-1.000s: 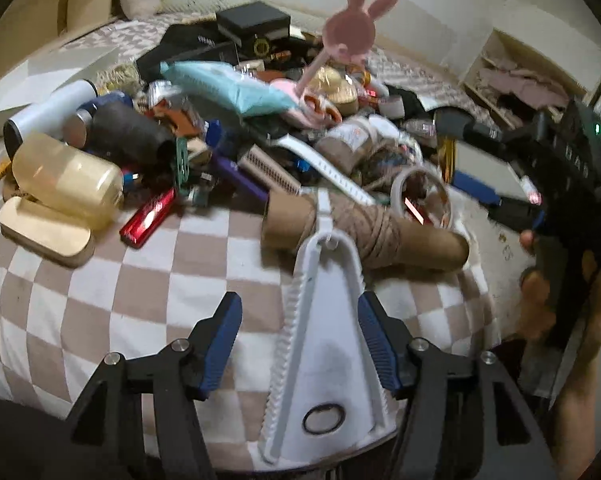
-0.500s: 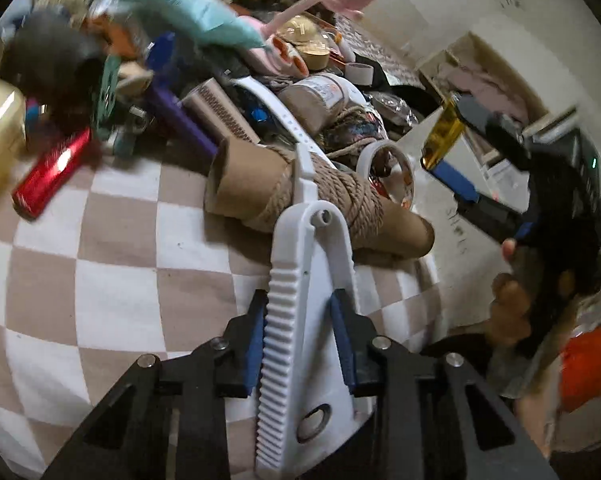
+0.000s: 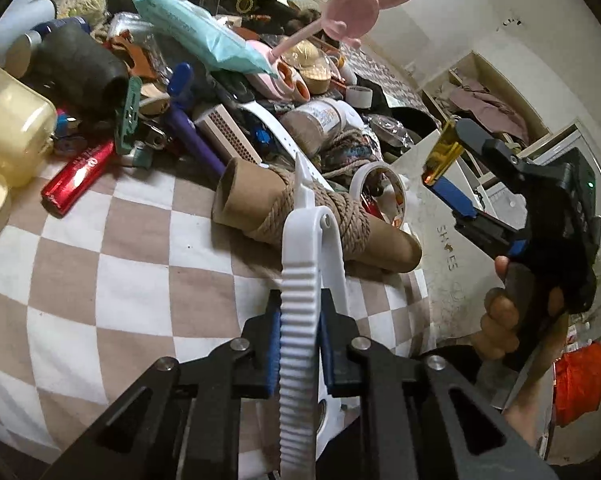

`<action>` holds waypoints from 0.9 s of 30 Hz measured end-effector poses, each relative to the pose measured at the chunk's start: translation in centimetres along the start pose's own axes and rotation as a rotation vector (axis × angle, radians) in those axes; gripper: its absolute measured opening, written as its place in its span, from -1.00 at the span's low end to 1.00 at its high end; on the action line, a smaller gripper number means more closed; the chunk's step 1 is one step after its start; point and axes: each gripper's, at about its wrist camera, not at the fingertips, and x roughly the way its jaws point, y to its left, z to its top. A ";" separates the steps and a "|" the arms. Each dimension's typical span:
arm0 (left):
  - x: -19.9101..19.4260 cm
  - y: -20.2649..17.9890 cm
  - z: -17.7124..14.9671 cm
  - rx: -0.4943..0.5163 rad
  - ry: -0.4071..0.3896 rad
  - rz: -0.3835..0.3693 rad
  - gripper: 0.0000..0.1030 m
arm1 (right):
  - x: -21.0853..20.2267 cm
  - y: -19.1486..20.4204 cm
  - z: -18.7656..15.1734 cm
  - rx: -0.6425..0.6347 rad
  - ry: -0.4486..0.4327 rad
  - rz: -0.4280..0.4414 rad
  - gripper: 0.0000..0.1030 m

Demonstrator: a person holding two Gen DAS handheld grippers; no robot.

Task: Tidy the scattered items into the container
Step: 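Carry the white stand toward the white box while the right gripper carries the gold lighter, then lower the white stand into the box and open the left gripper while the right holds the lighter above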

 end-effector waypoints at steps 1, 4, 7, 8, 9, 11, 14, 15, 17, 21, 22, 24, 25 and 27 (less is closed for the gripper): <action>-0.3 -0.2 0.0 0.004 -0.011 0.006 -0.68 | -0.2 0.3 0.0 -0.010 -0.006 -0.001 0.57; -1.1 -0.6 0.0 0.016 -0.049 0.024 -0.68 | -1.0 1.0 -0.2 -0.026 -0.024 0.001 0.57; -2.2 -1.1 0.0 0.033 -0.088 0.044 -0.68 | -1.7 1.7 -0.5 -0.038 -0.036 0.004 0.57; -2.5 -1.3 0.0 0.040 -0.101 0.050 -0.68 | -2.0 2.0 -0.7 -0.042 -0.041 0.006 0.57; -2.9 -1.6 0.0 0.048 -0.113 0.056 -0.68 | -2.3 2.3 -0.8 -0.044 -0.046 0.008 0.57; -3.5 -2.1 0.1 0.063 -0.137 0.066 -0.69 | -2.9 2.7 -1.1 -0.043 -0.056 0.013 0.57; -4.7 -2.8 0.2 0.087 -0.172 0.073 -0.69 | -4.0 3.3 -1.4 -0.037 -0.076 0.028 0.57; -5.1 -3.1 0.3 0.096 -0.182 0.073 -0.69 | -4.4 3.6 -1.5 -0.035 -0.084 0.034 0.57; -5.8 -3.7 0.4 0.115 -0.199 0.078 -0.69 | -5.1 3.9 -1.6 -0.029 -0.095 0.047 0.57; -6.9 -4.6 0.5 0.147 -0.230 0.090 -0.69 | -6.6 4.6 -1.6 -0.023 -0.126 0.060 0.57; -7.1 -4.8 0.5 0.153 -0.238 0.093 -0.69 | -7.0 4.8 -1.5 -0.026 -0.133 0.058 0.57; -7.6 -5.2 0.5 0.160 -0.251 0.095 -0.69 | -7.8 5.1 -1.4 -0.031 -0.148 0.055 0.57; -7.9 -5.3 0.5 0.162 -0.258 0.093 -0.69 | -8.1 5.2 -1.3 -0.032 -0.154 0.054 0.57; -8.5 -5.8 0.5 0.167 -0.273 0.089 -0.69 | -8.8 5.4 -1.1 -0.037 -0.164 0.054 0.57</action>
